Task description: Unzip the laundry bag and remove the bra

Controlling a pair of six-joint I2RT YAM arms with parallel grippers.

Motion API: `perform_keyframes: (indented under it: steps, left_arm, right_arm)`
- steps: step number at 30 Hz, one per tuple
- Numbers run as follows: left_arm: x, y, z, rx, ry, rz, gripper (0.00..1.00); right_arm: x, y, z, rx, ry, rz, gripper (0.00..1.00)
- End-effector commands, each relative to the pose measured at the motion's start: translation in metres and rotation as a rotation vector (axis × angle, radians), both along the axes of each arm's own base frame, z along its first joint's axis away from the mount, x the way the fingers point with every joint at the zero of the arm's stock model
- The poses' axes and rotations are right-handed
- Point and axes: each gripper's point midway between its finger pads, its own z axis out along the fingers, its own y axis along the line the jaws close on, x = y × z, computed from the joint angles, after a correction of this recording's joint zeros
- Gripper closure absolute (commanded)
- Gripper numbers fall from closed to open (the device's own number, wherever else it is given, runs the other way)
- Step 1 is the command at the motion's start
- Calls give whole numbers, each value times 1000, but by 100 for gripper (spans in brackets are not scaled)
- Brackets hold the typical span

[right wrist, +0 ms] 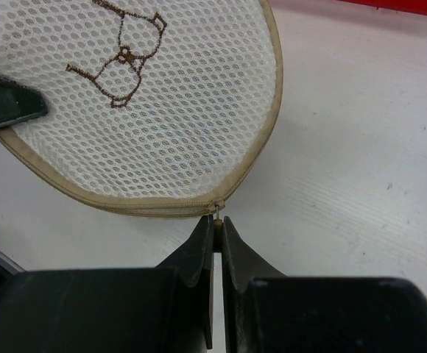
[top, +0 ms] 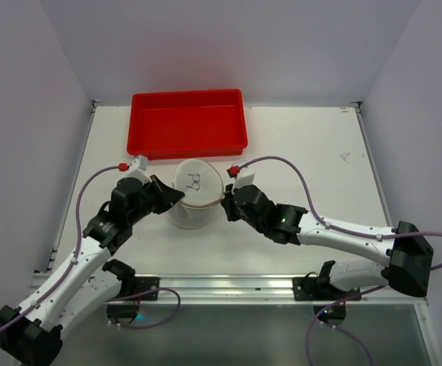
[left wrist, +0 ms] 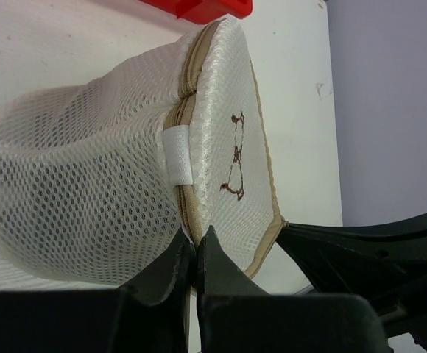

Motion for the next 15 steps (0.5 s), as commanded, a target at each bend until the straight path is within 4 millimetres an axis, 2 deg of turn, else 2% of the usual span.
perform_keyframes:
  steps: [1,5,7,8,9,12,14,15]
  left_arm:
    - [10,-4,26,-15,-108,-28,100]
    - [24,1,26,46,-103,5,100]
    - [29,3,13,98,-70,6,96]
    - [31,5,8,116,-62,13,89]
    - [34,7,4,134,-58,24,73]
    - [33,9,1,143,-75,20,49]
    - [31,8,8,123,-97,22,43]
    - [29,9,10,119,-101,21,36]
  right_arm:
    - [-1,-1,-7,-19,18,15,100]
    - [-6,1,-11,2,30,30,100]
    - [-10,0,-9,17,29,36,100]
    - [-13,-1,-11,23,32,40,100]
    - [-15,0,-10,34,35,49,100]
    - [-23,7,-8,57,42,73,100]
    - [-24,13,-6,64,44,75,100]
    - [-26,16,-6,70,50,71,100]
